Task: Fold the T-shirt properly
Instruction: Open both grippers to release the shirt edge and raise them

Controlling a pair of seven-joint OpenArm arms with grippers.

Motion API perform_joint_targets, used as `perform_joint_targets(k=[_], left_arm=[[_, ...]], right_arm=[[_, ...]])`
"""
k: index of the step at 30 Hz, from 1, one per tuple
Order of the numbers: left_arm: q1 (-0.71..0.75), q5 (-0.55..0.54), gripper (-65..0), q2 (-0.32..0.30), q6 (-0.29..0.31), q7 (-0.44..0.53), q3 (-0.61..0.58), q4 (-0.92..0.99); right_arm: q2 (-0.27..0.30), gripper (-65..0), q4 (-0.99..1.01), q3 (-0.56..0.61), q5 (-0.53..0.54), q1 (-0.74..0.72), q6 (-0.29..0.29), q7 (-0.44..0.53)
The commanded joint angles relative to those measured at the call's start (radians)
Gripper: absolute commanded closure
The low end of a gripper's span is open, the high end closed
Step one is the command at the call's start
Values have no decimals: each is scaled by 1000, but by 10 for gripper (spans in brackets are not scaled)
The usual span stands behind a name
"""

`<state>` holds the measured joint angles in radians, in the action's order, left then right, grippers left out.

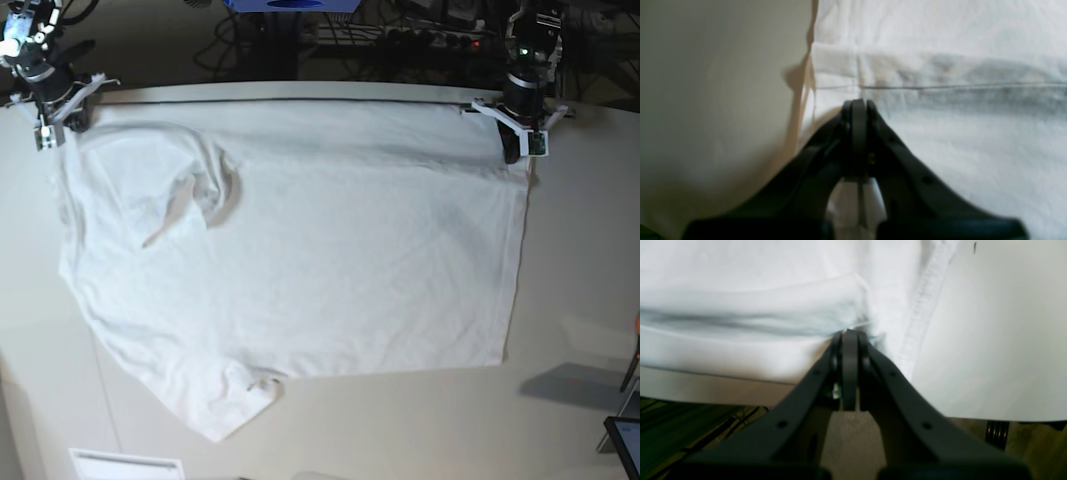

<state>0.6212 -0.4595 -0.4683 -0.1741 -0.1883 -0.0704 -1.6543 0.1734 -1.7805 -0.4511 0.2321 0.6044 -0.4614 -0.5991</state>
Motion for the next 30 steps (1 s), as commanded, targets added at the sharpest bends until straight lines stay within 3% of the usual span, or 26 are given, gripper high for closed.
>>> perform_joint_targets(k=[1, 16, 30], left_arm=[[27, -8, 0, -7, -6, -116, -1, 10], [2, -14, 0, -4, -6, -118, 5, -140], [6, -17, 0, 4, -8, -118, 25, -169]], right_arm=[[2, -10, 15, -1, -69, 28, 6, -127], [2, -10, -98, -8, -69, 22, 6, -135], [2, -10, -154, -8, -67, -21, 6, -160]])
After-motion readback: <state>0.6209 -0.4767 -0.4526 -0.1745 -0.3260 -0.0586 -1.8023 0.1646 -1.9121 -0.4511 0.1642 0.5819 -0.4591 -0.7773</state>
